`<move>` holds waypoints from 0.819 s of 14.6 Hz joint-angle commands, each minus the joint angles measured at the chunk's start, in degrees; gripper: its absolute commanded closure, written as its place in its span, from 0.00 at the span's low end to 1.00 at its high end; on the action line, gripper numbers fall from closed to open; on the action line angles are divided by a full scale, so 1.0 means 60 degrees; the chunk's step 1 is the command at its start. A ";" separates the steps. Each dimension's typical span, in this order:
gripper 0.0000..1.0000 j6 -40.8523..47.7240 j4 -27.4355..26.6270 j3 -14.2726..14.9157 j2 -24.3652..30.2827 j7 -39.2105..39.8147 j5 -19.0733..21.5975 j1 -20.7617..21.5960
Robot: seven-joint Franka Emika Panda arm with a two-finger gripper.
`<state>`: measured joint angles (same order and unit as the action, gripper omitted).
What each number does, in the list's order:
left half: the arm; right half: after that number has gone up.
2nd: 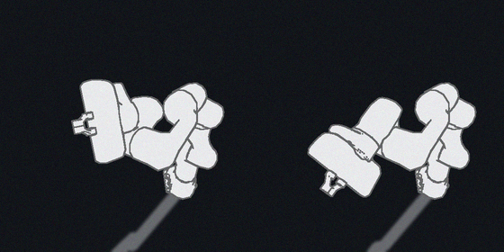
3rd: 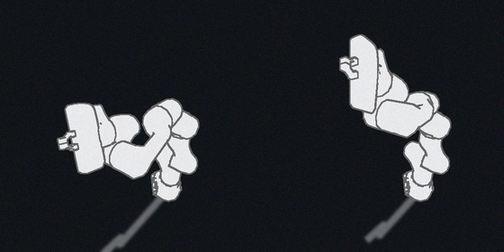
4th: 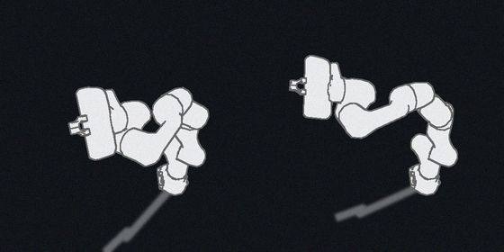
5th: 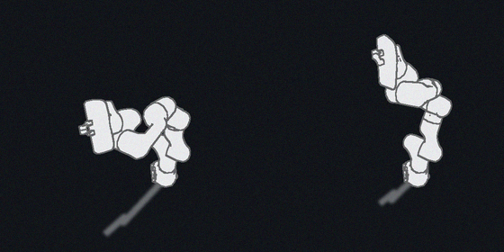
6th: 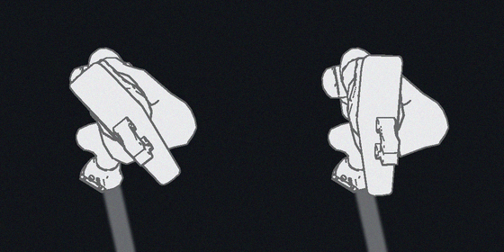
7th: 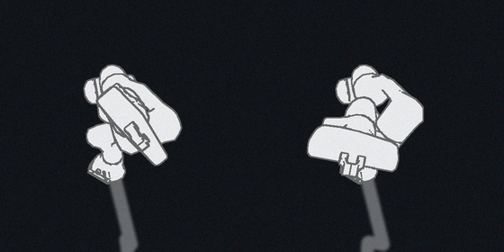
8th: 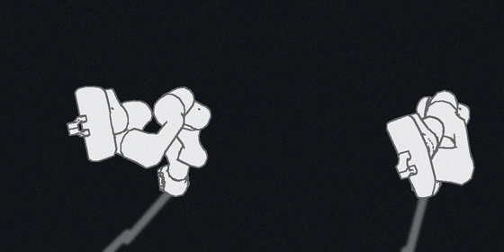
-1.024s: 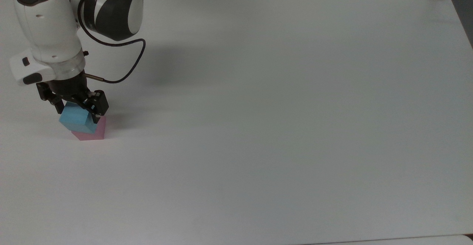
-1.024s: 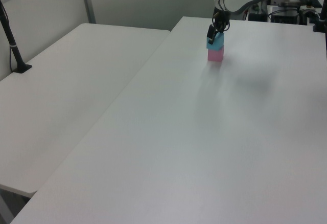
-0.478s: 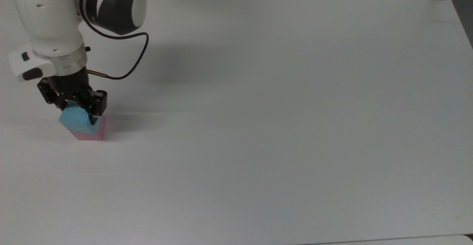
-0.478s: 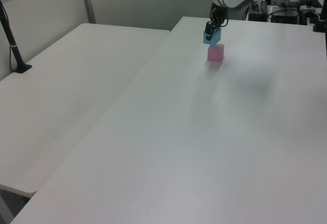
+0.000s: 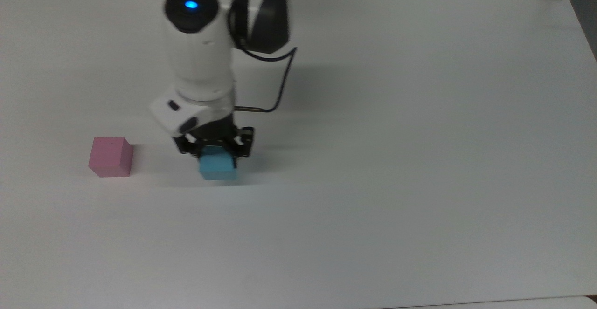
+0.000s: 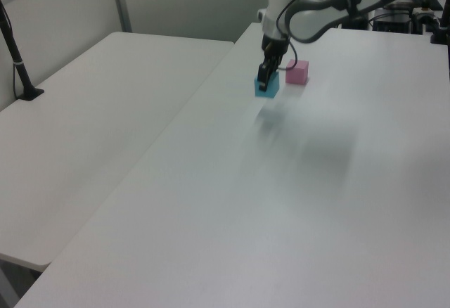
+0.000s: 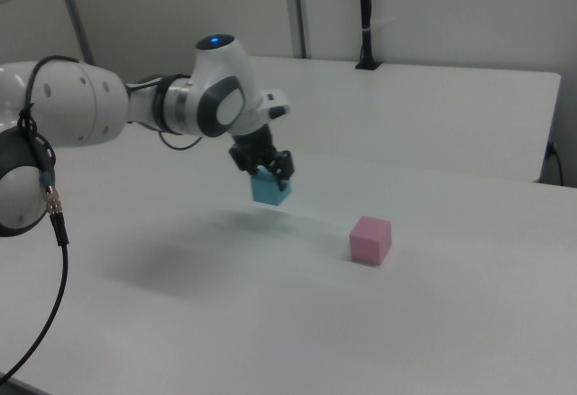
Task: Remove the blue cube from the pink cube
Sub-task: 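Lift the blue cube off and carry it beside the pink cube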
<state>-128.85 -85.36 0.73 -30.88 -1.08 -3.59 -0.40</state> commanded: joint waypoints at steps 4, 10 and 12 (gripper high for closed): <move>0.18 -0.0175 -0.0670 0.0156 0.0136 -0.0699 -0.0413 0.0785; 0.00 0.0802 -0.0568 0.0156 0.0808 -0.0699 -0.0413 0.0858; 0.00 0.1826 -0.0567 0.0156 0.1480 -0.0728 -0.0383 0.0902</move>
<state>-126.05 -87.20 1.02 -29.06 -4.37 -5.29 3.96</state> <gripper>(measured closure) 0.000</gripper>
